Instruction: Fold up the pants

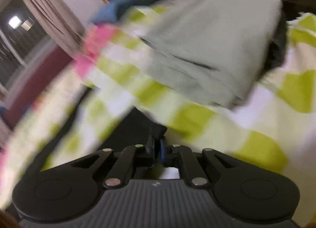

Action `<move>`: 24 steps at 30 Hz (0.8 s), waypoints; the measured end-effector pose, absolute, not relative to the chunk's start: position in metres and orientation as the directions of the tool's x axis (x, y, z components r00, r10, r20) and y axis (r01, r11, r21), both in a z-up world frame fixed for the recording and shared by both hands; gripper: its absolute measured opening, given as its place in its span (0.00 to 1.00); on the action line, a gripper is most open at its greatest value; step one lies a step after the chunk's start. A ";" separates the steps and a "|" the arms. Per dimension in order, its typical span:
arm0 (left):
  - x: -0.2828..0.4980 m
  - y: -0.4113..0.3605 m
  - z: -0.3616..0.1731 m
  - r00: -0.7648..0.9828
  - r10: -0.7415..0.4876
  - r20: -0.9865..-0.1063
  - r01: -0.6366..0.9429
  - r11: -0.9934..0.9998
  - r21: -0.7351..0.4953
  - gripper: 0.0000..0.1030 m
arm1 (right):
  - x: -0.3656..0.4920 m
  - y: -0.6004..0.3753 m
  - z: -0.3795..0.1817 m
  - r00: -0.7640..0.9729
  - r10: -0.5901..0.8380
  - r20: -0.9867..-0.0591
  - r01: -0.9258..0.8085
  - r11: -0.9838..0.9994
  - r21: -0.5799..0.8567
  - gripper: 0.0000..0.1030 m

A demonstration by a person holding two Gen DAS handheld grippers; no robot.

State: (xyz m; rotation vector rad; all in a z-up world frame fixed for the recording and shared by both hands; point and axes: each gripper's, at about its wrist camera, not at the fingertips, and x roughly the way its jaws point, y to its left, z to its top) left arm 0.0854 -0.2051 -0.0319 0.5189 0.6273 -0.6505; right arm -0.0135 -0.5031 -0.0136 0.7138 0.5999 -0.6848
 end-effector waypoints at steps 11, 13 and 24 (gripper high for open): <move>0.052 -0.112 0.037 0.762 -0.210 -0.613 0.506 0.784 0.360 0.49 | -0.030 -0.420 0.035 0.717 -0.494 -0.491 0.627 0.765 0.147 0.27; 0.042 -0.090 0.048 0.771 -0.148 -0.620 0.446 0.820 0.359 0.51 | -0.031 -0.407 0.035 0.769 -0.405 -0.494 0.547 0.817 0.183 0.28; 0.006 -0.030 0.074 0.826 -0.158 -0.541 0.388 0.856 0.342 0.54 | -0.054 -0.319 0.052 0.827 -0.148 -0.543 0.249 0.961 0.117 0.30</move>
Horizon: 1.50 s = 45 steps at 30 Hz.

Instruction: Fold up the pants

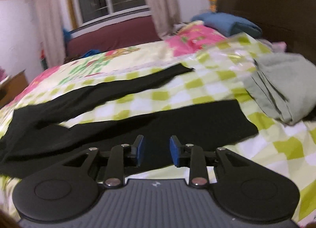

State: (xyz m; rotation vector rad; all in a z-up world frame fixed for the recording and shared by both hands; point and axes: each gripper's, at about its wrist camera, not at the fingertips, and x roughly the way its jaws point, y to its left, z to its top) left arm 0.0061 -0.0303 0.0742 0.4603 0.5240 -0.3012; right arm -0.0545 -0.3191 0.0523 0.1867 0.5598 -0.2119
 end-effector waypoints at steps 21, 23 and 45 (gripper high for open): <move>0.184 0.107 0.061 0.831 -0.039 -0.555 0.291 0.881 0.373 0.56 | 0.219 -0.139 0.051 0.692 0.206 -0.692 -0.381 0.918 -0.109 0.42; 0.219 0.121 0.057 0.828 -0.017 -0.560 0.269 0.888 0.372 0.56 | 0.257 -0.125 0.039 0.671 0.222 -0.707 -0.439 0.888 -0.138 0.42; 0.374 0.204 0.050 0.692 -0.057 -0.720 0.436 0.827 0.354 0.57 | 0.456 -0.070 0.004 0.482 0.106 -0.870 -0.661 0.696 -0.282 0.56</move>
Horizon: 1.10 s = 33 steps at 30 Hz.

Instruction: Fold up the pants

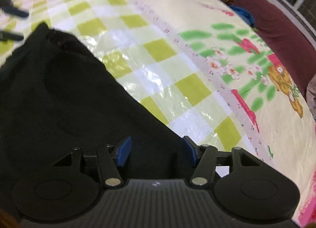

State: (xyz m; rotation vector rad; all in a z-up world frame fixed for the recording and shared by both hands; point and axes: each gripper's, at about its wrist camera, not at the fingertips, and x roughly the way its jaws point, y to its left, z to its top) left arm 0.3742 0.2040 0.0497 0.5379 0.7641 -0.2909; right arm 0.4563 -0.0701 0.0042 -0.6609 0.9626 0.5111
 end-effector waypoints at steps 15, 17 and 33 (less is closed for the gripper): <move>0.432 0.198 0.018 0.530 -0.134 -0.838 0.612 0.744 0.268 0.57 | 0.501 -0.069 -0.030 0.302 0.066 -0.951 -0.715 0.676 -0.180 0.53; 0.438 0.191 0.011 0.511 -0.093 -0.855 0.616 0.733 0.289 0.56 | 0.504 -0.074 -0.030 0.272 0.086 -0.958 -0.705 0.696 -0.137 0.45; 0.405 0.174 0.025 0.551 -0.041 -0.834 0.631 0.674 0.384 0.17 | 0.474 -0.102 0.012 0.346 0.101 -0.933 -0.653 0.740 -0.161 0.32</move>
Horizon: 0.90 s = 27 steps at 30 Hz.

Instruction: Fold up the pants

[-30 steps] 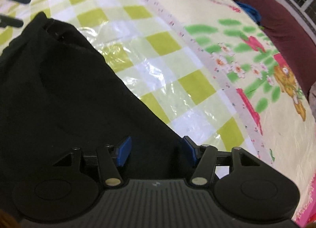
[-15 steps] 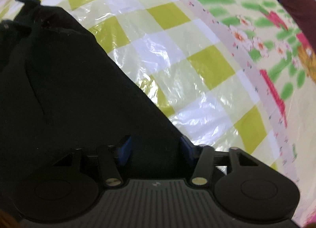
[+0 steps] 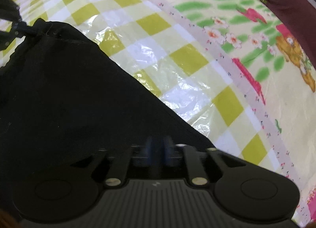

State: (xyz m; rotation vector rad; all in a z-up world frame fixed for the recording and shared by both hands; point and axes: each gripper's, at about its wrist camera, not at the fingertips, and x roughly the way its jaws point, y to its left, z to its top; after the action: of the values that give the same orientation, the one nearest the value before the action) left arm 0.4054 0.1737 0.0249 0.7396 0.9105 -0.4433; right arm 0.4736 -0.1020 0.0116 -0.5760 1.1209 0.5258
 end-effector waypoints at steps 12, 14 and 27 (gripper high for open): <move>0.426 0.184 0.014 0.529 -0.076 -0.845 0.645 0.683 0.342 0.35 | 0.531 -0.092 -0.034 0.279 0.088 -0.956 -0.713 0.686 -0.145 0.56; 0.430 0.187 0.015 0.526 -0.081 -0.847 0.649 0.682 0.337 0.45 | 0.538 -0.094 -0.035 0.250 0.098 -0.963 -0.717 0.688 -0.116 0.57; 0.449 0.185 0.004 0.498 -0.002 -0.867 0.624 0.695 0.357 0.30 | 0.499 -0.099 -0.014 0.271 0.151 -0.951 -0.674 0.735 -0.075 0.06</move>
State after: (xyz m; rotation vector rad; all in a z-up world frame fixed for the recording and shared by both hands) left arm 0.4490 0.1849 0.0044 0.7249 0.9899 -0.4221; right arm 0.4987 -0.0994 -0.0140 -0.5279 1.1744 0.5920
